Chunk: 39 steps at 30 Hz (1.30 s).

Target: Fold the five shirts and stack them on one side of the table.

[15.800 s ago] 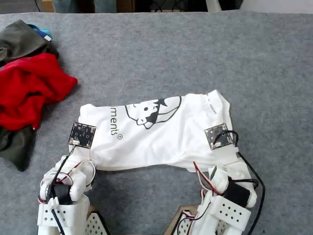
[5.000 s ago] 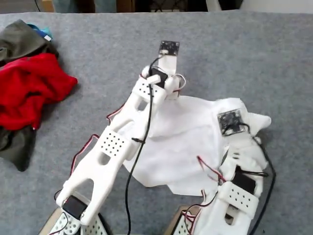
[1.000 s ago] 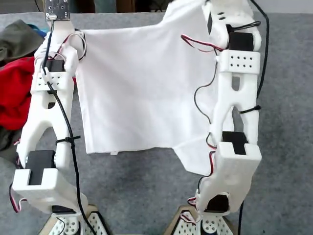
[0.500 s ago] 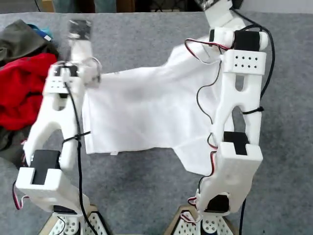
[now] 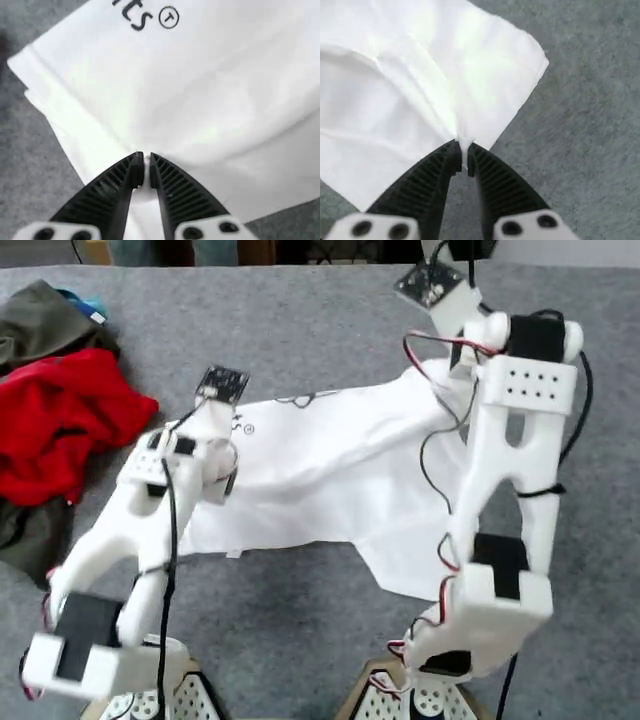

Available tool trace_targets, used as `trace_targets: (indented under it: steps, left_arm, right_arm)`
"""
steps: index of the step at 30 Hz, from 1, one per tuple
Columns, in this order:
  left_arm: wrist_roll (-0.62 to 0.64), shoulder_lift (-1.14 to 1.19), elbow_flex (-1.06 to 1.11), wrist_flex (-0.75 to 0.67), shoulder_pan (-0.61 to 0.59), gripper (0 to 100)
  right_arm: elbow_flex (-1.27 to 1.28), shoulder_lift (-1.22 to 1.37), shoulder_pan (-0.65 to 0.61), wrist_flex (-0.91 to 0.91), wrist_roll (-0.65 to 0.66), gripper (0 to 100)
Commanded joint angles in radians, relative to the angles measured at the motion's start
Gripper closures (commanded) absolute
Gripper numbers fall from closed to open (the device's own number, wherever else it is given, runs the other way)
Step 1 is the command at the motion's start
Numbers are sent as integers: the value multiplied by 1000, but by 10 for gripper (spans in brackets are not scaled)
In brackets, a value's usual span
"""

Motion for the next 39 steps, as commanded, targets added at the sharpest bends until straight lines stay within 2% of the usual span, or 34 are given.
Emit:
trace_targets:
  steps: [1,4,8,13,17,20,25,28,32,39]
  left_arm:
    - [-15,-104,99,-14,-5,972]
    - [-17,-107,148,-31,-22,972]
    - [-17,-107,173,-60,-53,972]
    - [-34,-115,208,-28,-21,972]
    - [28,-120,246,-26,44,972]
    - [34,-120,254,-26,48,972]
    - [23,-120,231,9,-67,972]
    - [-40,-118,263,0,-85,972]
    - [-46,-118,280,0,-88,972]
    - [-44,-118,283,6,-7,972]
  right_arm:
    - [242,-191,34,-94,49,985]
    - [536,-346,40,-232,112,985]
    - [895,-544,41,-425,114,985]
    - [1147,-700,84,-489,112,985]
    - [1291,-796,161,-494,112,985]
    - [1369,-886,221,-491,117,985]
    - [1445,-1013,310,-491,121,985]
    - [1489,-1038,318,-493,121,985]
    - [1558,-1036,316,-551,120,985]
    - [1624,-1035,324,-649,115,985]
